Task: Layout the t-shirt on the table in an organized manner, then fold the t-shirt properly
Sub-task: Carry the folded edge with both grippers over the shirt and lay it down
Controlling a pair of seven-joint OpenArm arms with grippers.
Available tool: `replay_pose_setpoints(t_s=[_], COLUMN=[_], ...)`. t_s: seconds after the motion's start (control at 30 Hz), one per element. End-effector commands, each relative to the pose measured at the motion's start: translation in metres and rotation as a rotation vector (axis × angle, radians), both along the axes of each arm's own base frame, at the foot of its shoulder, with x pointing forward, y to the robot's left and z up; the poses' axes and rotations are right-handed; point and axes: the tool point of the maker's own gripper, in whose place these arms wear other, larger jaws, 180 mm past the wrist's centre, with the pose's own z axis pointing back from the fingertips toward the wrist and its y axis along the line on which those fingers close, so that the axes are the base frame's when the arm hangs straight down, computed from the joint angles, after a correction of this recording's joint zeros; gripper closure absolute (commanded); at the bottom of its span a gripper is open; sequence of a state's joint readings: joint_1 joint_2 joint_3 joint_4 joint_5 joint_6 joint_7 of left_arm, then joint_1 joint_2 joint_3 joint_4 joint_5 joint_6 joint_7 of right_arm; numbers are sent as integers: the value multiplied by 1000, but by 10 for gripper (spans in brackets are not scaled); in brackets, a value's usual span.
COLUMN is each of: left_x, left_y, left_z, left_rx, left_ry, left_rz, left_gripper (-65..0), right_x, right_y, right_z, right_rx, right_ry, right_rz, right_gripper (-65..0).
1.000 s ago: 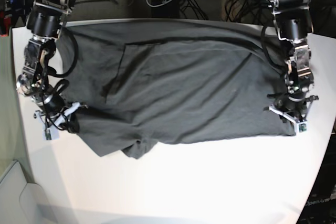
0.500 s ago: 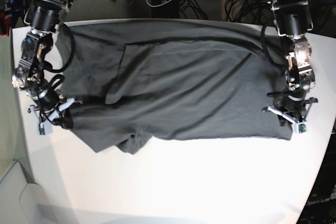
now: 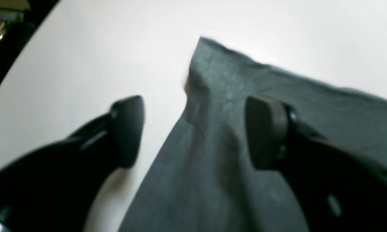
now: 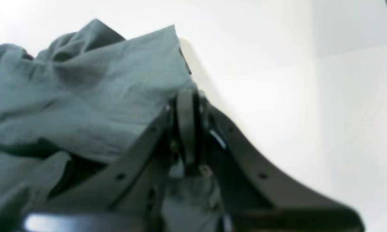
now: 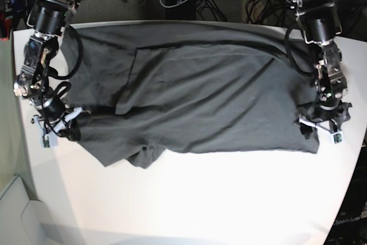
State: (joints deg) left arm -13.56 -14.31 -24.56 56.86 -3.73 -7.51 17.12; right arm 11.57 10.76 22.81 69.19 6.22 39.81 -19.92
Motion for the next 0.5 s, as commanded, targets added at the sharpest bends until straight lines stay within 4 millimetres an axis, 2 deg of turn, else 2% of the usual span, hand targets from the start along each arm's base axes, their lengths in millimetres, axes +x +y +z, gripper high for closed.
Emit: replay_pose_setpoints(t_s=[0.0, 0.13, 0.23, 0.3, 0.4, 0.43, 0.47], left_x=[17, 22, 20, 21, 26, 26, 26], left_y=[7, 6, 12, 10, 9, 9, 9], left_z=[21, -2, -11, -11, -7, -7, -7], left_rx=[12, -43, -53, -56, -61, -64, -64], left_ry=[-62, -1, 30, 28, 17, 16, 16], left_rz=[4, 20, 29, 28, 29, 29, 29], left_gripper=[-498, -498, -481, -398, -174, -122, -98], right_x=[12, 12, 12, 12, 12, 12, 12], right_y=[-5, -5, -6, -6, -6, -6, -6], right_z=[22, 22, 23, 22, 22, 22, 22], right_rx=[-2, -2, -5, -6, -6, -6, -6], right_ry=[-72, -72, -72, -71, -71, -71, -71], right_rz=[-2, -2, -2, -3, -3, -3, -3], right_gripper=[0, 0, 0, 0, 0, 0, 0])
